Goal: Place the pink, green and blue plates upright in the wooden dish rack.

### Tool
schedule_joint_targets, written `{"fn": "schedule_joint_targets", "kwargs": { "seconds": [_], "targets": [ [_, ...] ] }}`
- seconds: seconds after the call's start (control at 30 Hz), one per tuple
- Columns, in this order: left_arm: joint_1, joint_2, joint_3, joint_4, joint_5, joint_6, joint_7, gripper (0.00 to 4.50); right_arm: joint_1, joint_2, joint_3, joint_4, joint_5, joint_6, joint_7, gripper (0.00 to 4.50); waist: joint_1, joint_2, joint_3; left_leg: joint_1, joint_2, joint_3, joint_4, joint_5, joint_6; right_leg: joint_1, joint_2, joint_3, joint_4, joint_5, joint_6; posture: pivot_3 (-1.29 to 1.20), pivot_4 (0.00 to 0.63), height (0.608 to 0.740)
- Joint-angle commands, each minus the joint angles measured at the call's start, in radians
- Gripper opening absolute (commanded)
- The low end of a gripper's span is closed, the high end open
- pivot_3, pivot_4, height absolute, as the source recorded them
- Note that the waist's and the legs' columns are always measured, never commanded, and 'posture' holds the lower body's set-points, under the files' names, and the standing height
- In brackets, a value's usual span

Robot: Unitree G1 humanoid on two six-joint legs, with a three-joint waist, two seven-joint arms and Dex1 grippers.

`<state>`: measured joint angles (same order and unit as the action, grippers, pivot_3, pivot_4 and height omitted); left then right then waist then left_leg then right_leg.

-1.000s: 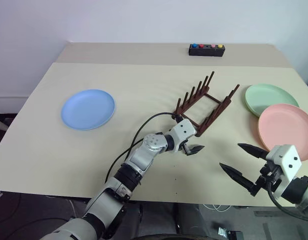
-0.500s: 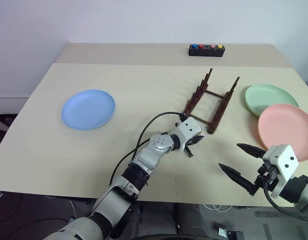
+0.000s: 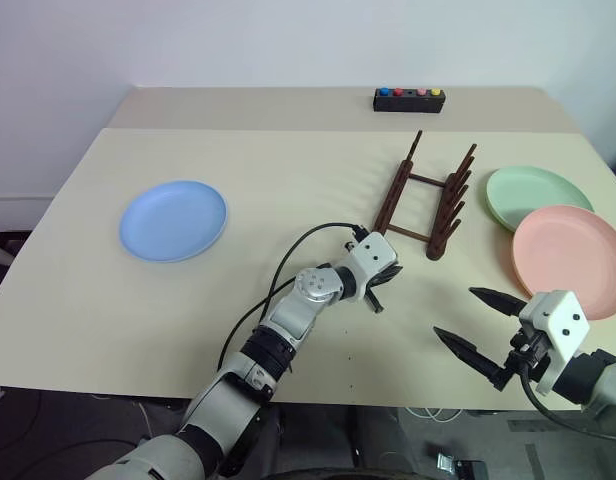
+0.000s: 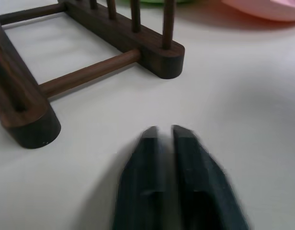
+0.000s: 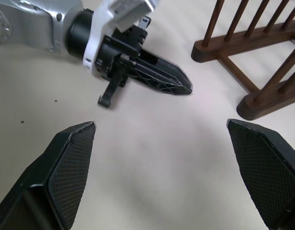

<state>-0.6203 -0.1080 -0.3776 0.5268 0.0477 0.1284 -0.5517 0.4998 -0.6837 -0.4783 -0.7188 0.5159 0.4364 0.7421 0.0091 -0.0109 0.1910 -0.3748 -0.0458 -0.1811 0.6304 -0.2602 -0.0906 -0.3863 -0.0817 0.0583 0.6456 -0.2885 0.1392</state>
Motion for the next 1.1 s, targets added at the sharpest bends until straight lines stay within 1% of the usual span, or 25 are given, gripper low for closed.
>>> {"fn": "schedule_joint_targets", "kwargs": {
  "seconds": [0.03, 0.07, 0.1, 0.17, 0.2, 0.43, 0.53, 0.67, 0.73, 0.87, 1.0, 1.1],
  "targets": [
    [-0.001, 0.011, 0.037, 0.021, -0.005, 0.022, 0.023, 2.24, -0.006, 0.014, -0.001, -0.008, -0.007, -0.027, -0.006, 4.50, 0.001, 0.000, 0.000, 0.000, 0.000, 0.000, 0.000, 0.000, 0.000, 0.000, 0.000, 0.000, 0.000, 0.000, 0.000, 0.00, 0.150, 0.740],
    [-0.012, 0.007, 0.044, 0.036, -0.002, 0.023, 0.039, 2.88, -0.006, 0.016, 0.001, -0.007, -0.009, -0.029, -0.008, 4.50, 0.001, 0.000, 0.000, 0.000, 0.000, 0.000, 0.000, 0.000, 0.000, 0.000, 0.000, 0.000, 0.000, 0.000, 0.000, 0.00, 0.150, 0.740],
    [-0.024, 0.003, 0.046, 0.051, 0.002, 0.022, 0.050, 3.32, -0.006, 0.018, 0.002, -0.006, -0.010, -0.032, -0.009, 4.50, 0.002, 0.000, 0.000, 0.000, 0.000, 0.000, 0.000, 0.000, 0.000, 0.000, 0.000, 0.000, 0.000, 0.000, 0.000, 0.00, 0.150, 0.740],
    [-0.038, -0.004, 0.044, 0.074, 0.006, 0.019, 0.057, 4.36, -0.005, 0.022, 0.005, -0.005, -0.014, -0.036, -0.012, 4.50, 0.003, 0.000, 0.000, 0.000, 0.000, 0.000, 0.000, 0.000, 0.000, 0.000, 0.000, 0.000, 0.000, 0.000, 0.000, 0.00, 0.150, 0.740],
    [-0.042, -0.007, 0.042, 0.080, 0.004, 0.018, 0.050, 4.46, -0.005, 0.024, 0.006, -0.006, -0.016, -0.037, -0.013, 4.50, 0.003, 0.000, 0.000, 0.000, 0.000, 0.000, 0.000, 0.000, 0.000, 0.000, 0.000, 0.000, 0.000, 0.000, 0.000, 0.00, 0.150, 0.740],
    [-0.053, -0.012, 0.043, 0.092, -0.001, 0.011, 0.034, 4.46, 0.003, 0.039, 0.005, -0.009, -0.026, -0.046, -0.015, 4.50, 0.002, 0.000, 0.000, 0.000, 0.000, 0.000, 0.000, 0.000, 0.000, 0.000, 0.000, 0.000, 0.000, 0.000, 0.000, 0.00, 0.150, 0.740],
    [-0.046, -0.016, 0.028, 0.078, -0.013, 0.012, -0.021, 4.46, 0.005, 0.042, 0.005, -0.008, -0.028, -0.048, -0.016, 4.50, 0.002, 0.000, 0.000, 0.000, 0.000, 0.000, 0.000, 0.000, 0.000, 0.000, 0.000, 0.000, 0.000, 0.000, 0.000, 0.00, 0.150, 0.740],
    [-0.035, -0.028, -0.021, 0.042, -0.023, 0.027, -0.136, 4.46, 0.004, 0.043, 0.005, -0.006, -0.029, -0.050, -0.014, 4.50, 0.004, 0.002, -0.001, -0.001, 0.000, 0.000, 0.000, 0.000, 0.000, 0.000, 0.000, 0.000, 0.000, 0.000, 0.000, 0.00, 0.150, 0.740],
    [-0.045, -0.040, -0.032, 0.049, -0.016, 0.026, -0.154, 4.46, 0.001, 0.042, 0.003, -0.004, -0.029, -0.049, -0.014, 4.50, 0.006, 0.002, -0.001, -0.001, 0.000, 0.000, 0.000, 0.000, 0.000, -0.001, 0.000, 0.000, -0.001, 0.000, 0.000, 0.00, 0.150, 0.740],
    [-0.117, -0.106, -0.018, 0.161, 0.007, 0.012, -0.095, 4.46, 0.000, 0.042, -0.001, -0.008, -0.029, -0.048, -0.016, 4.50, 0.005, 0.000, 0.000, -0.002, -0.001, 0.000, 0.000, 0.000, 0.000, -0.001, 0.000, 0.000, -0.001, 0.000, 0.000, 0.00, 0.150, 0.740],
    [-0.190, -0.177, 0.015, 0.280, -0.012, 0.000, -0.013, 4.46, 0.013, 0.052, 0.002, -0.020, -0.033, -0.051, -0.024, 4.50, 0.002, -0.002, 0.001, -0.001, 0.000, 0.000, 0.000, 0.000, 0.000, 0.000, 0.000, 0.000, -0.001, 0.000, 0.001, 0.00, 0.150, 0.740],
    [-0.226, -0.200, 0.011, 0.339, -0.005, -0.038, 0.049, 4.46, 0.022, 0.059, 0.005, -0.032, -0.035, -0.050, -0.034, 4.50, -0.002, -0.003, 0.002, 0.000, 0.000, 0.000, 0.001, 0.000, 0.000, 0.000, 0.000, 0.000, 0.000, 0.000, 0.001, 0.00, 0.150, 0.740]
  ]
}}
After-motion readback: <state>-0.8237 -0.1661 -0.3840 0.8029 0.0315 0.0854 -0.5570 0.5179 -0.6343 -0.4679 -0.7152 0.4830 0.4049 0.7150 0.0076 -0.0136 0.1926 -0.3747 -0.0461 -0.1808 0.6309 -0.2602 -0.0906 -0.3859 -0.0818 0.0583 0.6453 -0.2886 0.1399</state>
